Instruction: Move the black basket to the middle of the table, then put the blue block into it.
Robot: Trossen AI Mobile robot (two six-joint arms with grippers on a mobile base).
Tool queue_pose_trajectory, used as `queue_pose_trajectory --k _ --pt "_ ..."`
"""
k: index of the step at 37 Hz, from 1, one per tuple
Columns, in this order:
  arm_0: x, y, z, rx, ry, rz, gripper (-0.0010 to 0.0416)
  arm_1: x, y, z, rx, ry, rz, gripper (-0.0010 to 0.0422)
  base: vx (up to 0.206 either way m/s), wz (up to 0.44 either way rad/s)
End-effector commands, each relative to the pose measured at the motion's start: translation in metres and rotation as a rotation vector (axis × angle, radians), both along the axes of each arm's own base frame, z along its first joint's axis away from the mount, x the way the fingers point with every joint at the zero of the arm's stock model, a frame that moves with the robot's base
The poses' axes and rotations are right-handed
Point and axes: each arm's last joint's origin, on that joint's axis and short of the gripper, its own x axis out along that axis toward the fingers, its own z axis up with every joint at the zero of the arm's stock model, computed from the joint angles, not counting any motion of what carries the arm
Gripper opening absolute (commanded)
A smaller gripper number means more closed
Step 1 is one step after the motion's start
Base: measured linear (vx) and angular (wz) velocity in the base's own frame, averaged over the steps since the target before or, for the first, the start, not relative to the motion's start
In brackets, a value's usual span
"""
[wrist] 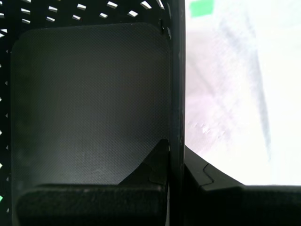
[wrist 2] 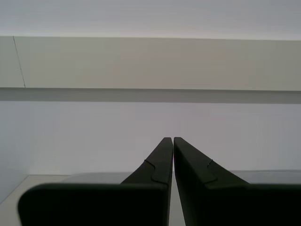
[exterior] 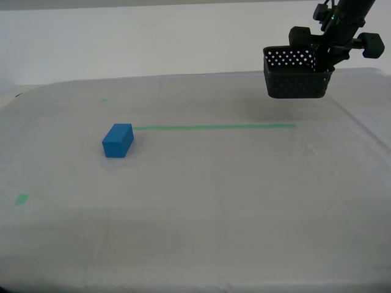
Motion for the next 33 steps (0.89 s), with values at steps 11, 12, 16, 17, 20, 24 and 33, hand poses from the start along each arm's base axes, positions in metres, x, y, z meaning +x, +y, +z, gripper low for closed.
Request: queue_pose_trajectory --k 11,12,16,17,20,24,33 --pt "-0.017 0.050 0.001 0.015 -0.010 0.112 -0.0001 0.000 0.000 0.001 0.001 -0.004 0.001 0.0000 0.000 0.000" --pt "-0.018 0.055 0.001 0.018 -0.013 0.117 -0.0001 0.000 0.000 0.001 0.001 -0.004 0.000 0.0000 0.000 0.000" --pt "-0.020 0.071 0.002 0.038 -0.027 0.125 -0.0001 0.000 0.000 0.001 0.002 -0.004 0.001 0.0000 0.000 0.000" --pt "-0.021 0.074 0.002 0.044 -0.030 0.125 -0.0001 0.000 0.000 0.001 0.001 -0.004 0.000 0.0000 0.000 0.000" --pt "-0.024 0.084 0.002 0.061 -0.031 0.120 -0.0001 0.000 0.000 0.001 0.001 -0.004 0.000 0.0000 0.000 0.000" --pt "-0.028 0.095 0.002 0.078 -0.027 0.118 -0.0001 0.000 0.000 0.001 0.001 -0.004 0.000 0.0000 0.000 0.000" --pt "-0.038 0.121 0.002 0.086 -0.024 0.111 -0.0001 0.000 0.000 0.001 0.001 -0.004 0.000 0.0000 0.000 0.000"
